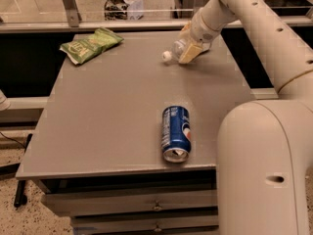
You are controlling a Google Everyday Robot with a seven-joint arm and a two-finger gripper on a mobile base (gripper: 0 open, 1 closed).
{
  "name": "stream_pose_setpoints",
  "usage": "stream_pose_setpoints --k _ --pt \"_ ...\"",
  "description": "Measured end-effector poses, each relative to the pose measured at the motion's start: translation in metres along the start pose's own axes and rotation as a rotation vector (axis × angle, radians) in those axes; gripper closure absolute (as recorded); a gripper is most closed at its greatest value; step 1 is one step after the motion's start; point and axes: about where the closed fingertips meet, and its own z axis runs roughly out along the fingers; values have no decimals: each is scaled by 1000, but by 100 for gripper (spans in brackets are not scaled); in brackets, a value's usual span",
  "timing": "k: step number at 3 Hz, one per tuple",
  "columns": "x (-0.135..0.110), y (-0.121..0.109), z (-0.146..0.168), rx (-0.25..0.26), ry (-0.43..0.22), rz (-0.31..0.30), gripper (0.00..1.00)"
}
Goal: Move blue plastic bottle near green jalapeno chip bag
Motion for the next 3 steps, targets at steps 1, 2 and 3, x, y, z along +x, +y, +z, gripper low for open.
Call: stream_pose_setpoints --k 1,2,3 --pt "-2 2 -1 -13 -3 -11 65" --pt "-9 2 -6 -15 -18 -30 88" --pt "-29 -1 -22 0 -46 -76 100"
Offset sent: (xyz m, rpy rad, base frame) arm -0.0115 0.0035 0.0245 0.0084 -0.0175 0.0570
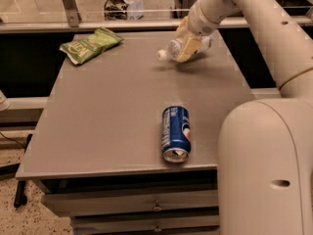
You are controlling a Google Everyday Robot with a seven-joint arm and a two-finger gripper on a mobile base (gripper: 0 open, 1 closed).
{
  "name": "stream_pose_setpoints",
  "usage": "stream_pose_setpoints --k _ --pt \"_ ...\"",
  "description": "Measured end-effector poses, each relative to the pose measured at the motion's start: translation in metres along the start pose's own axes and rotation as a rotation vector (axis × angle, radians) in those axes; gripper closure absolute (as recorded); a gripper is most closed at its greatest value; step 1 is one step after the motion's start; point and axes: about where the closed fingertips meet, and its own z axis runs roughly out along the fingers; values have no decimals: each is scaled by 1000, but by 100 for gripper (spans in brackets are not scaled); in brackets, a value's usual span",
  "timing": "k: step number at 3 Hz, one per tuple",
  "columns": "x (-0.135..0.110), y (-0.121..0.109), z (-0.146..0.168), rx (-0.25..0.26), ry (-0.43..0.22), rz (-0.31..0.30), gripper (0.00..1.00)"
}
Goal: Move blue plastic bottle near green jalapeno chip bag
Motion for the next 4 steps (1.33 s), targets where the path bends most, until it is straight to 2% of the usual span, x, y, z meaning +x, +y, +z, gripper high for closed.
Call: stream_pose_setpoints --k 1,2,3,4 --pt "-38 -8 -15 30 -56 -72 100" --pt "-82 -16 -33 85 -141 -131 100" --pt "-83 -16 -31 84 -143 -134 100" --pt "-107 -20 -22 98 -167 -240 100"
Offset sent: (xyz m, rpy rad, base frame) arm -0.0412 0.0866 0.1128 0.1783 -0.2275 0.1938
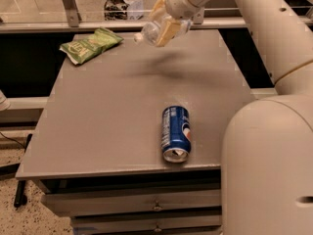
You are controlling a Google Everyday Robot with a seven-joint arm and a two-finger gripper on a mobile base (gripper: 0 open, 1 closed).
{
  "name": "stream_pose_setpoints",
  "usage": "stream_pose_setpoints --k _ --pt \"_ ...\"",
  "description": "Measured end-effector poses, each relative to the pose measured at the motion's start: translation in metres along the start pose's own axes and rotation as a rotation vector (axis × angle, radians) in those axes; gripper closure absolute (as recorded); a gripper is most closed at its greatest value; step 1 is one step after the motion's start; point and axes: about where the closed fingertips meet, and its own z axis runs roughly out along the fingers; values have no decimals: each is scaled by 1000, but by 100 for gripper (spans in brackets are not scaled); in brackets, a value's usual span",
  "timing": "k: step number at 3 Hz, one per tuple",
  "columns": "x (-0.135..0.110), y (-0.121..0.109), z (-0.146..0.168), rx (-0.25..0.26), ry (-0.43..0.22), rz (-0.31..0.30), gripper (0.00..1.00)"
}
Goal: Move blue plastic bottle near green jalapeno chip bag
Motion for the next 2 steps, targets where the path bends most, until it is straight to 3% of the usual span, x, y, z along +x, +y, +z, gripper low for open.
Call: stream_pose_setpoints --k 2 --pt "-78 -16 59 -9 -129 -360 100"
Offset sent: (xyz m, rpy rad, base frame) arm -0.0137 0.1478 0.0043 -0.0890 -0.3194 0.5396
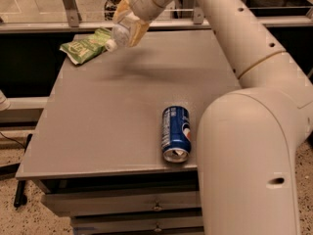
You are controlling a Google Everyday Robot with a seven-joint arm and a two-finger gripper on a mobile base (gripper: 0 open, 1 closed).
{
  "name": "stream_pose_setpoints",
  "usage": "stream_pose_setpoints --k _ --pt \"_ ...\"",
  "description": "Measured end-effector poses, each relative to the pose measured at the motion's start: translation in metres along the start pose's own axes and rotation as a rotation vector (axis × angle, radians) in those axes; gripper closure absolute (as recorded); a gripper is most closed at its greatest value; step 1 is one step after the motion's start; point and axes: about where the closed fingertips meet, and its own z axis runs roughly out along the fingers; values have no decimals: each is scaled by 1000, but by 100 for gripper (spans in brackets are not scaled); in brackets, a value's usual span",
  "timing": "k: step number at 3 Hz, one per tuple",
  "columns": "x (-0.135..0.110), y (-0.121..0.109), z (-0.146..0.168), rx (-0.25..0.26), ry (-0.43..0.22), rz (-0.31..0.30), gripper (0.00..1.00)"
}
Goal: Move blue plastic bottle near green jalapeno chip bag
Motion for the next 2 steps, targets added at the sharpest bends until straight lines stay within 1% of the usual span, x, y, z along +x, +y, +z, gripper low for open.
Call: stream_pose_setpoints --k 1,2 --pt "-23 -8 26 -13 -59 -150 100" --pt "-34 -10 53 -27 -125 -229 100"
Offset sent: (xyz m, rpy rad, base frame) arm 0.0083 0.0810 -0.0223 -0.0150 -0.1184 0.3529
